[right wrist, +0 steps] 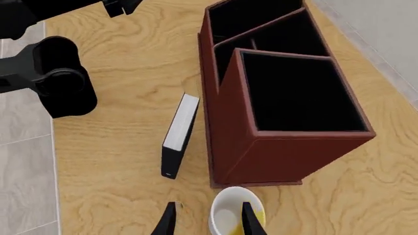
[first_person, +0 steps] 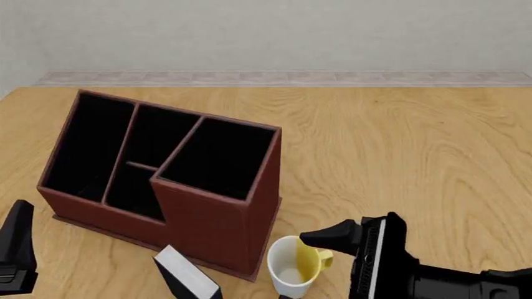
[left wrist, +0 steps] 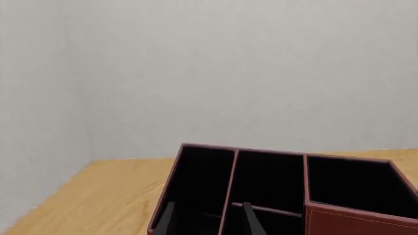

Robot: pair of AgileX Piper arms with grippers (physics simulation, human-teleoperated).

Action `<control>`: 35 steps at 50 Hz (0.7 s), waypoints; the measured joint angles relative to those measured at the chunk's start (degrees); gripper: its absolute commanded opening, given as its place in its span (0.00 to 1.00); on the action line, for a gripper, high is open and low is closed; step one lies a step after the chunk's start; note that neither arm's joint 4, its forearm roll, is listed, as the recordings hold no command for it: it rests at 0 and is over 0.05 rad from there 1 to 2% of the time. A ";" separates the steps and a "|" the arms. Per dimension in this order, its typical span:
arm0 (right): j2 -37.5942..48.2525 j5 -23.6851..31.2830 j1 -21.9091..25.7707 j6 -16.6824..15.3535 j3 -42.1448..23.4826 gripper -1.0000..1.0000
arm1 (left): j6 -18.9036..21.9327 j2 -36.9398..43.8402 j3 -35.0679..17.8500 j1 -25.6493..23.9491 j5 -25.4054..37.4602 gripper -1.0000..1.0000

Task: Pick up the book and place it in the right compartment of the caddy.

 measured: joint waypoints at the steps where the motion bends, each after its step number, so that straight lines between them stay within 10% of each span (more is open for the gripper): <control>1: 0.43 -0.08 0.17 -0.04 -0.22 1.00 | -0.02 0.00 -0.08 0.01 0.00 1.00; 35: 14.03 -4.90 4.64 2.11 -6.48 1.00 | -0.23 0.00 -0.28 0.55 -0.68 1.00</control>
